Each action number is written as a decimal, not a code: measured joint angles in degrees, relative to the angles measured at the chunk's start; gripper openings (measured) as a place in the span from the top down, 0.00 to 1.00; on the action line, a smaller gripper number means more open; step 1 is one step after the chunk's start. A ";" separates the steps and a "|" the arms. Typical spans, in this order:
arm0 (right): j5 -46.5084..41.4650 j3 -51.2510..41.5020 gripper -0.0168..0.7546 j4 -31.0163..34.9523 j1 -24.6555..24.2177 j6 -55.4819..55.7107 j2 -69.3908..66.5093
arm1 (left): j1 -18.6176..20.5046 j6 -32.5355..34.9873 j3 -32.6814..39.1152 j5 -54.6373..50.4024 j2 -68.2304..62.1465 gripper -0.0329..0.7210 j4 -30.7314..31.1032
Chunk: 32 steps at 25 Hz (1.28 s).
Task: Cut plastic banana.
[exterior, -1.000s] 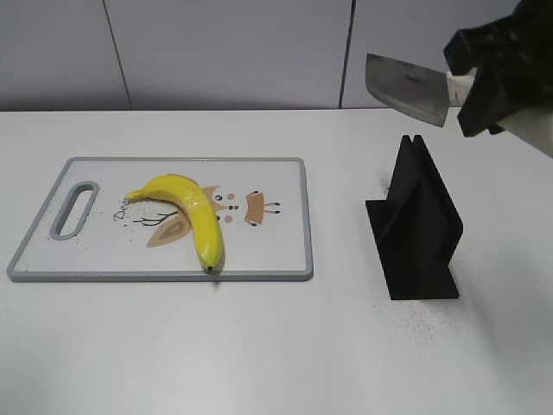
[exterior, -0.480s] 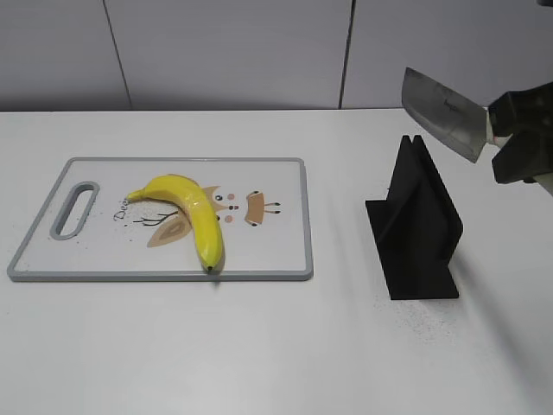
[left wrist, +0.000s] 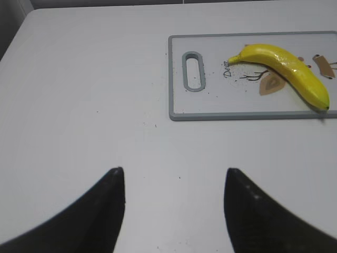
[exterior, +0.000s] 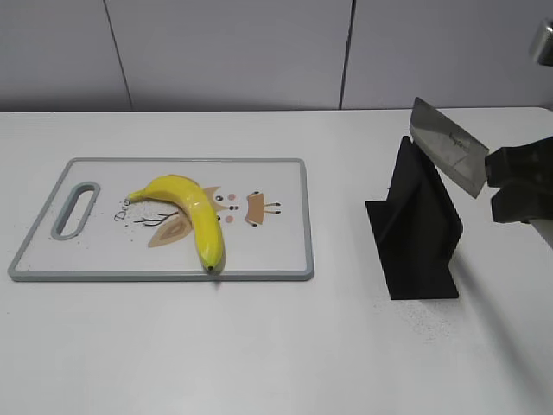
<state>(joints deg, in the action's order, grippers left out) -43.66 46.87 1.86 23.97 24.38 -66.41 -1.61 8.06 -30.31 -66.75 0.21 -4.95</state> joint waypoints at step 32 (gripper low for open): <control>10.73 -0.72 0.77 -1.86 0.00 1.86 -15.43 | 0.00 -1.96 1.77 4.59 0.12 0.23 1.31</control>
<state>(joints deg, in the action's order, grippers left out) -32.93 46.15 0.00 23.97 26.23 -81.84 -1.61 6.10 -28.53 -62.16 0.33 -3.64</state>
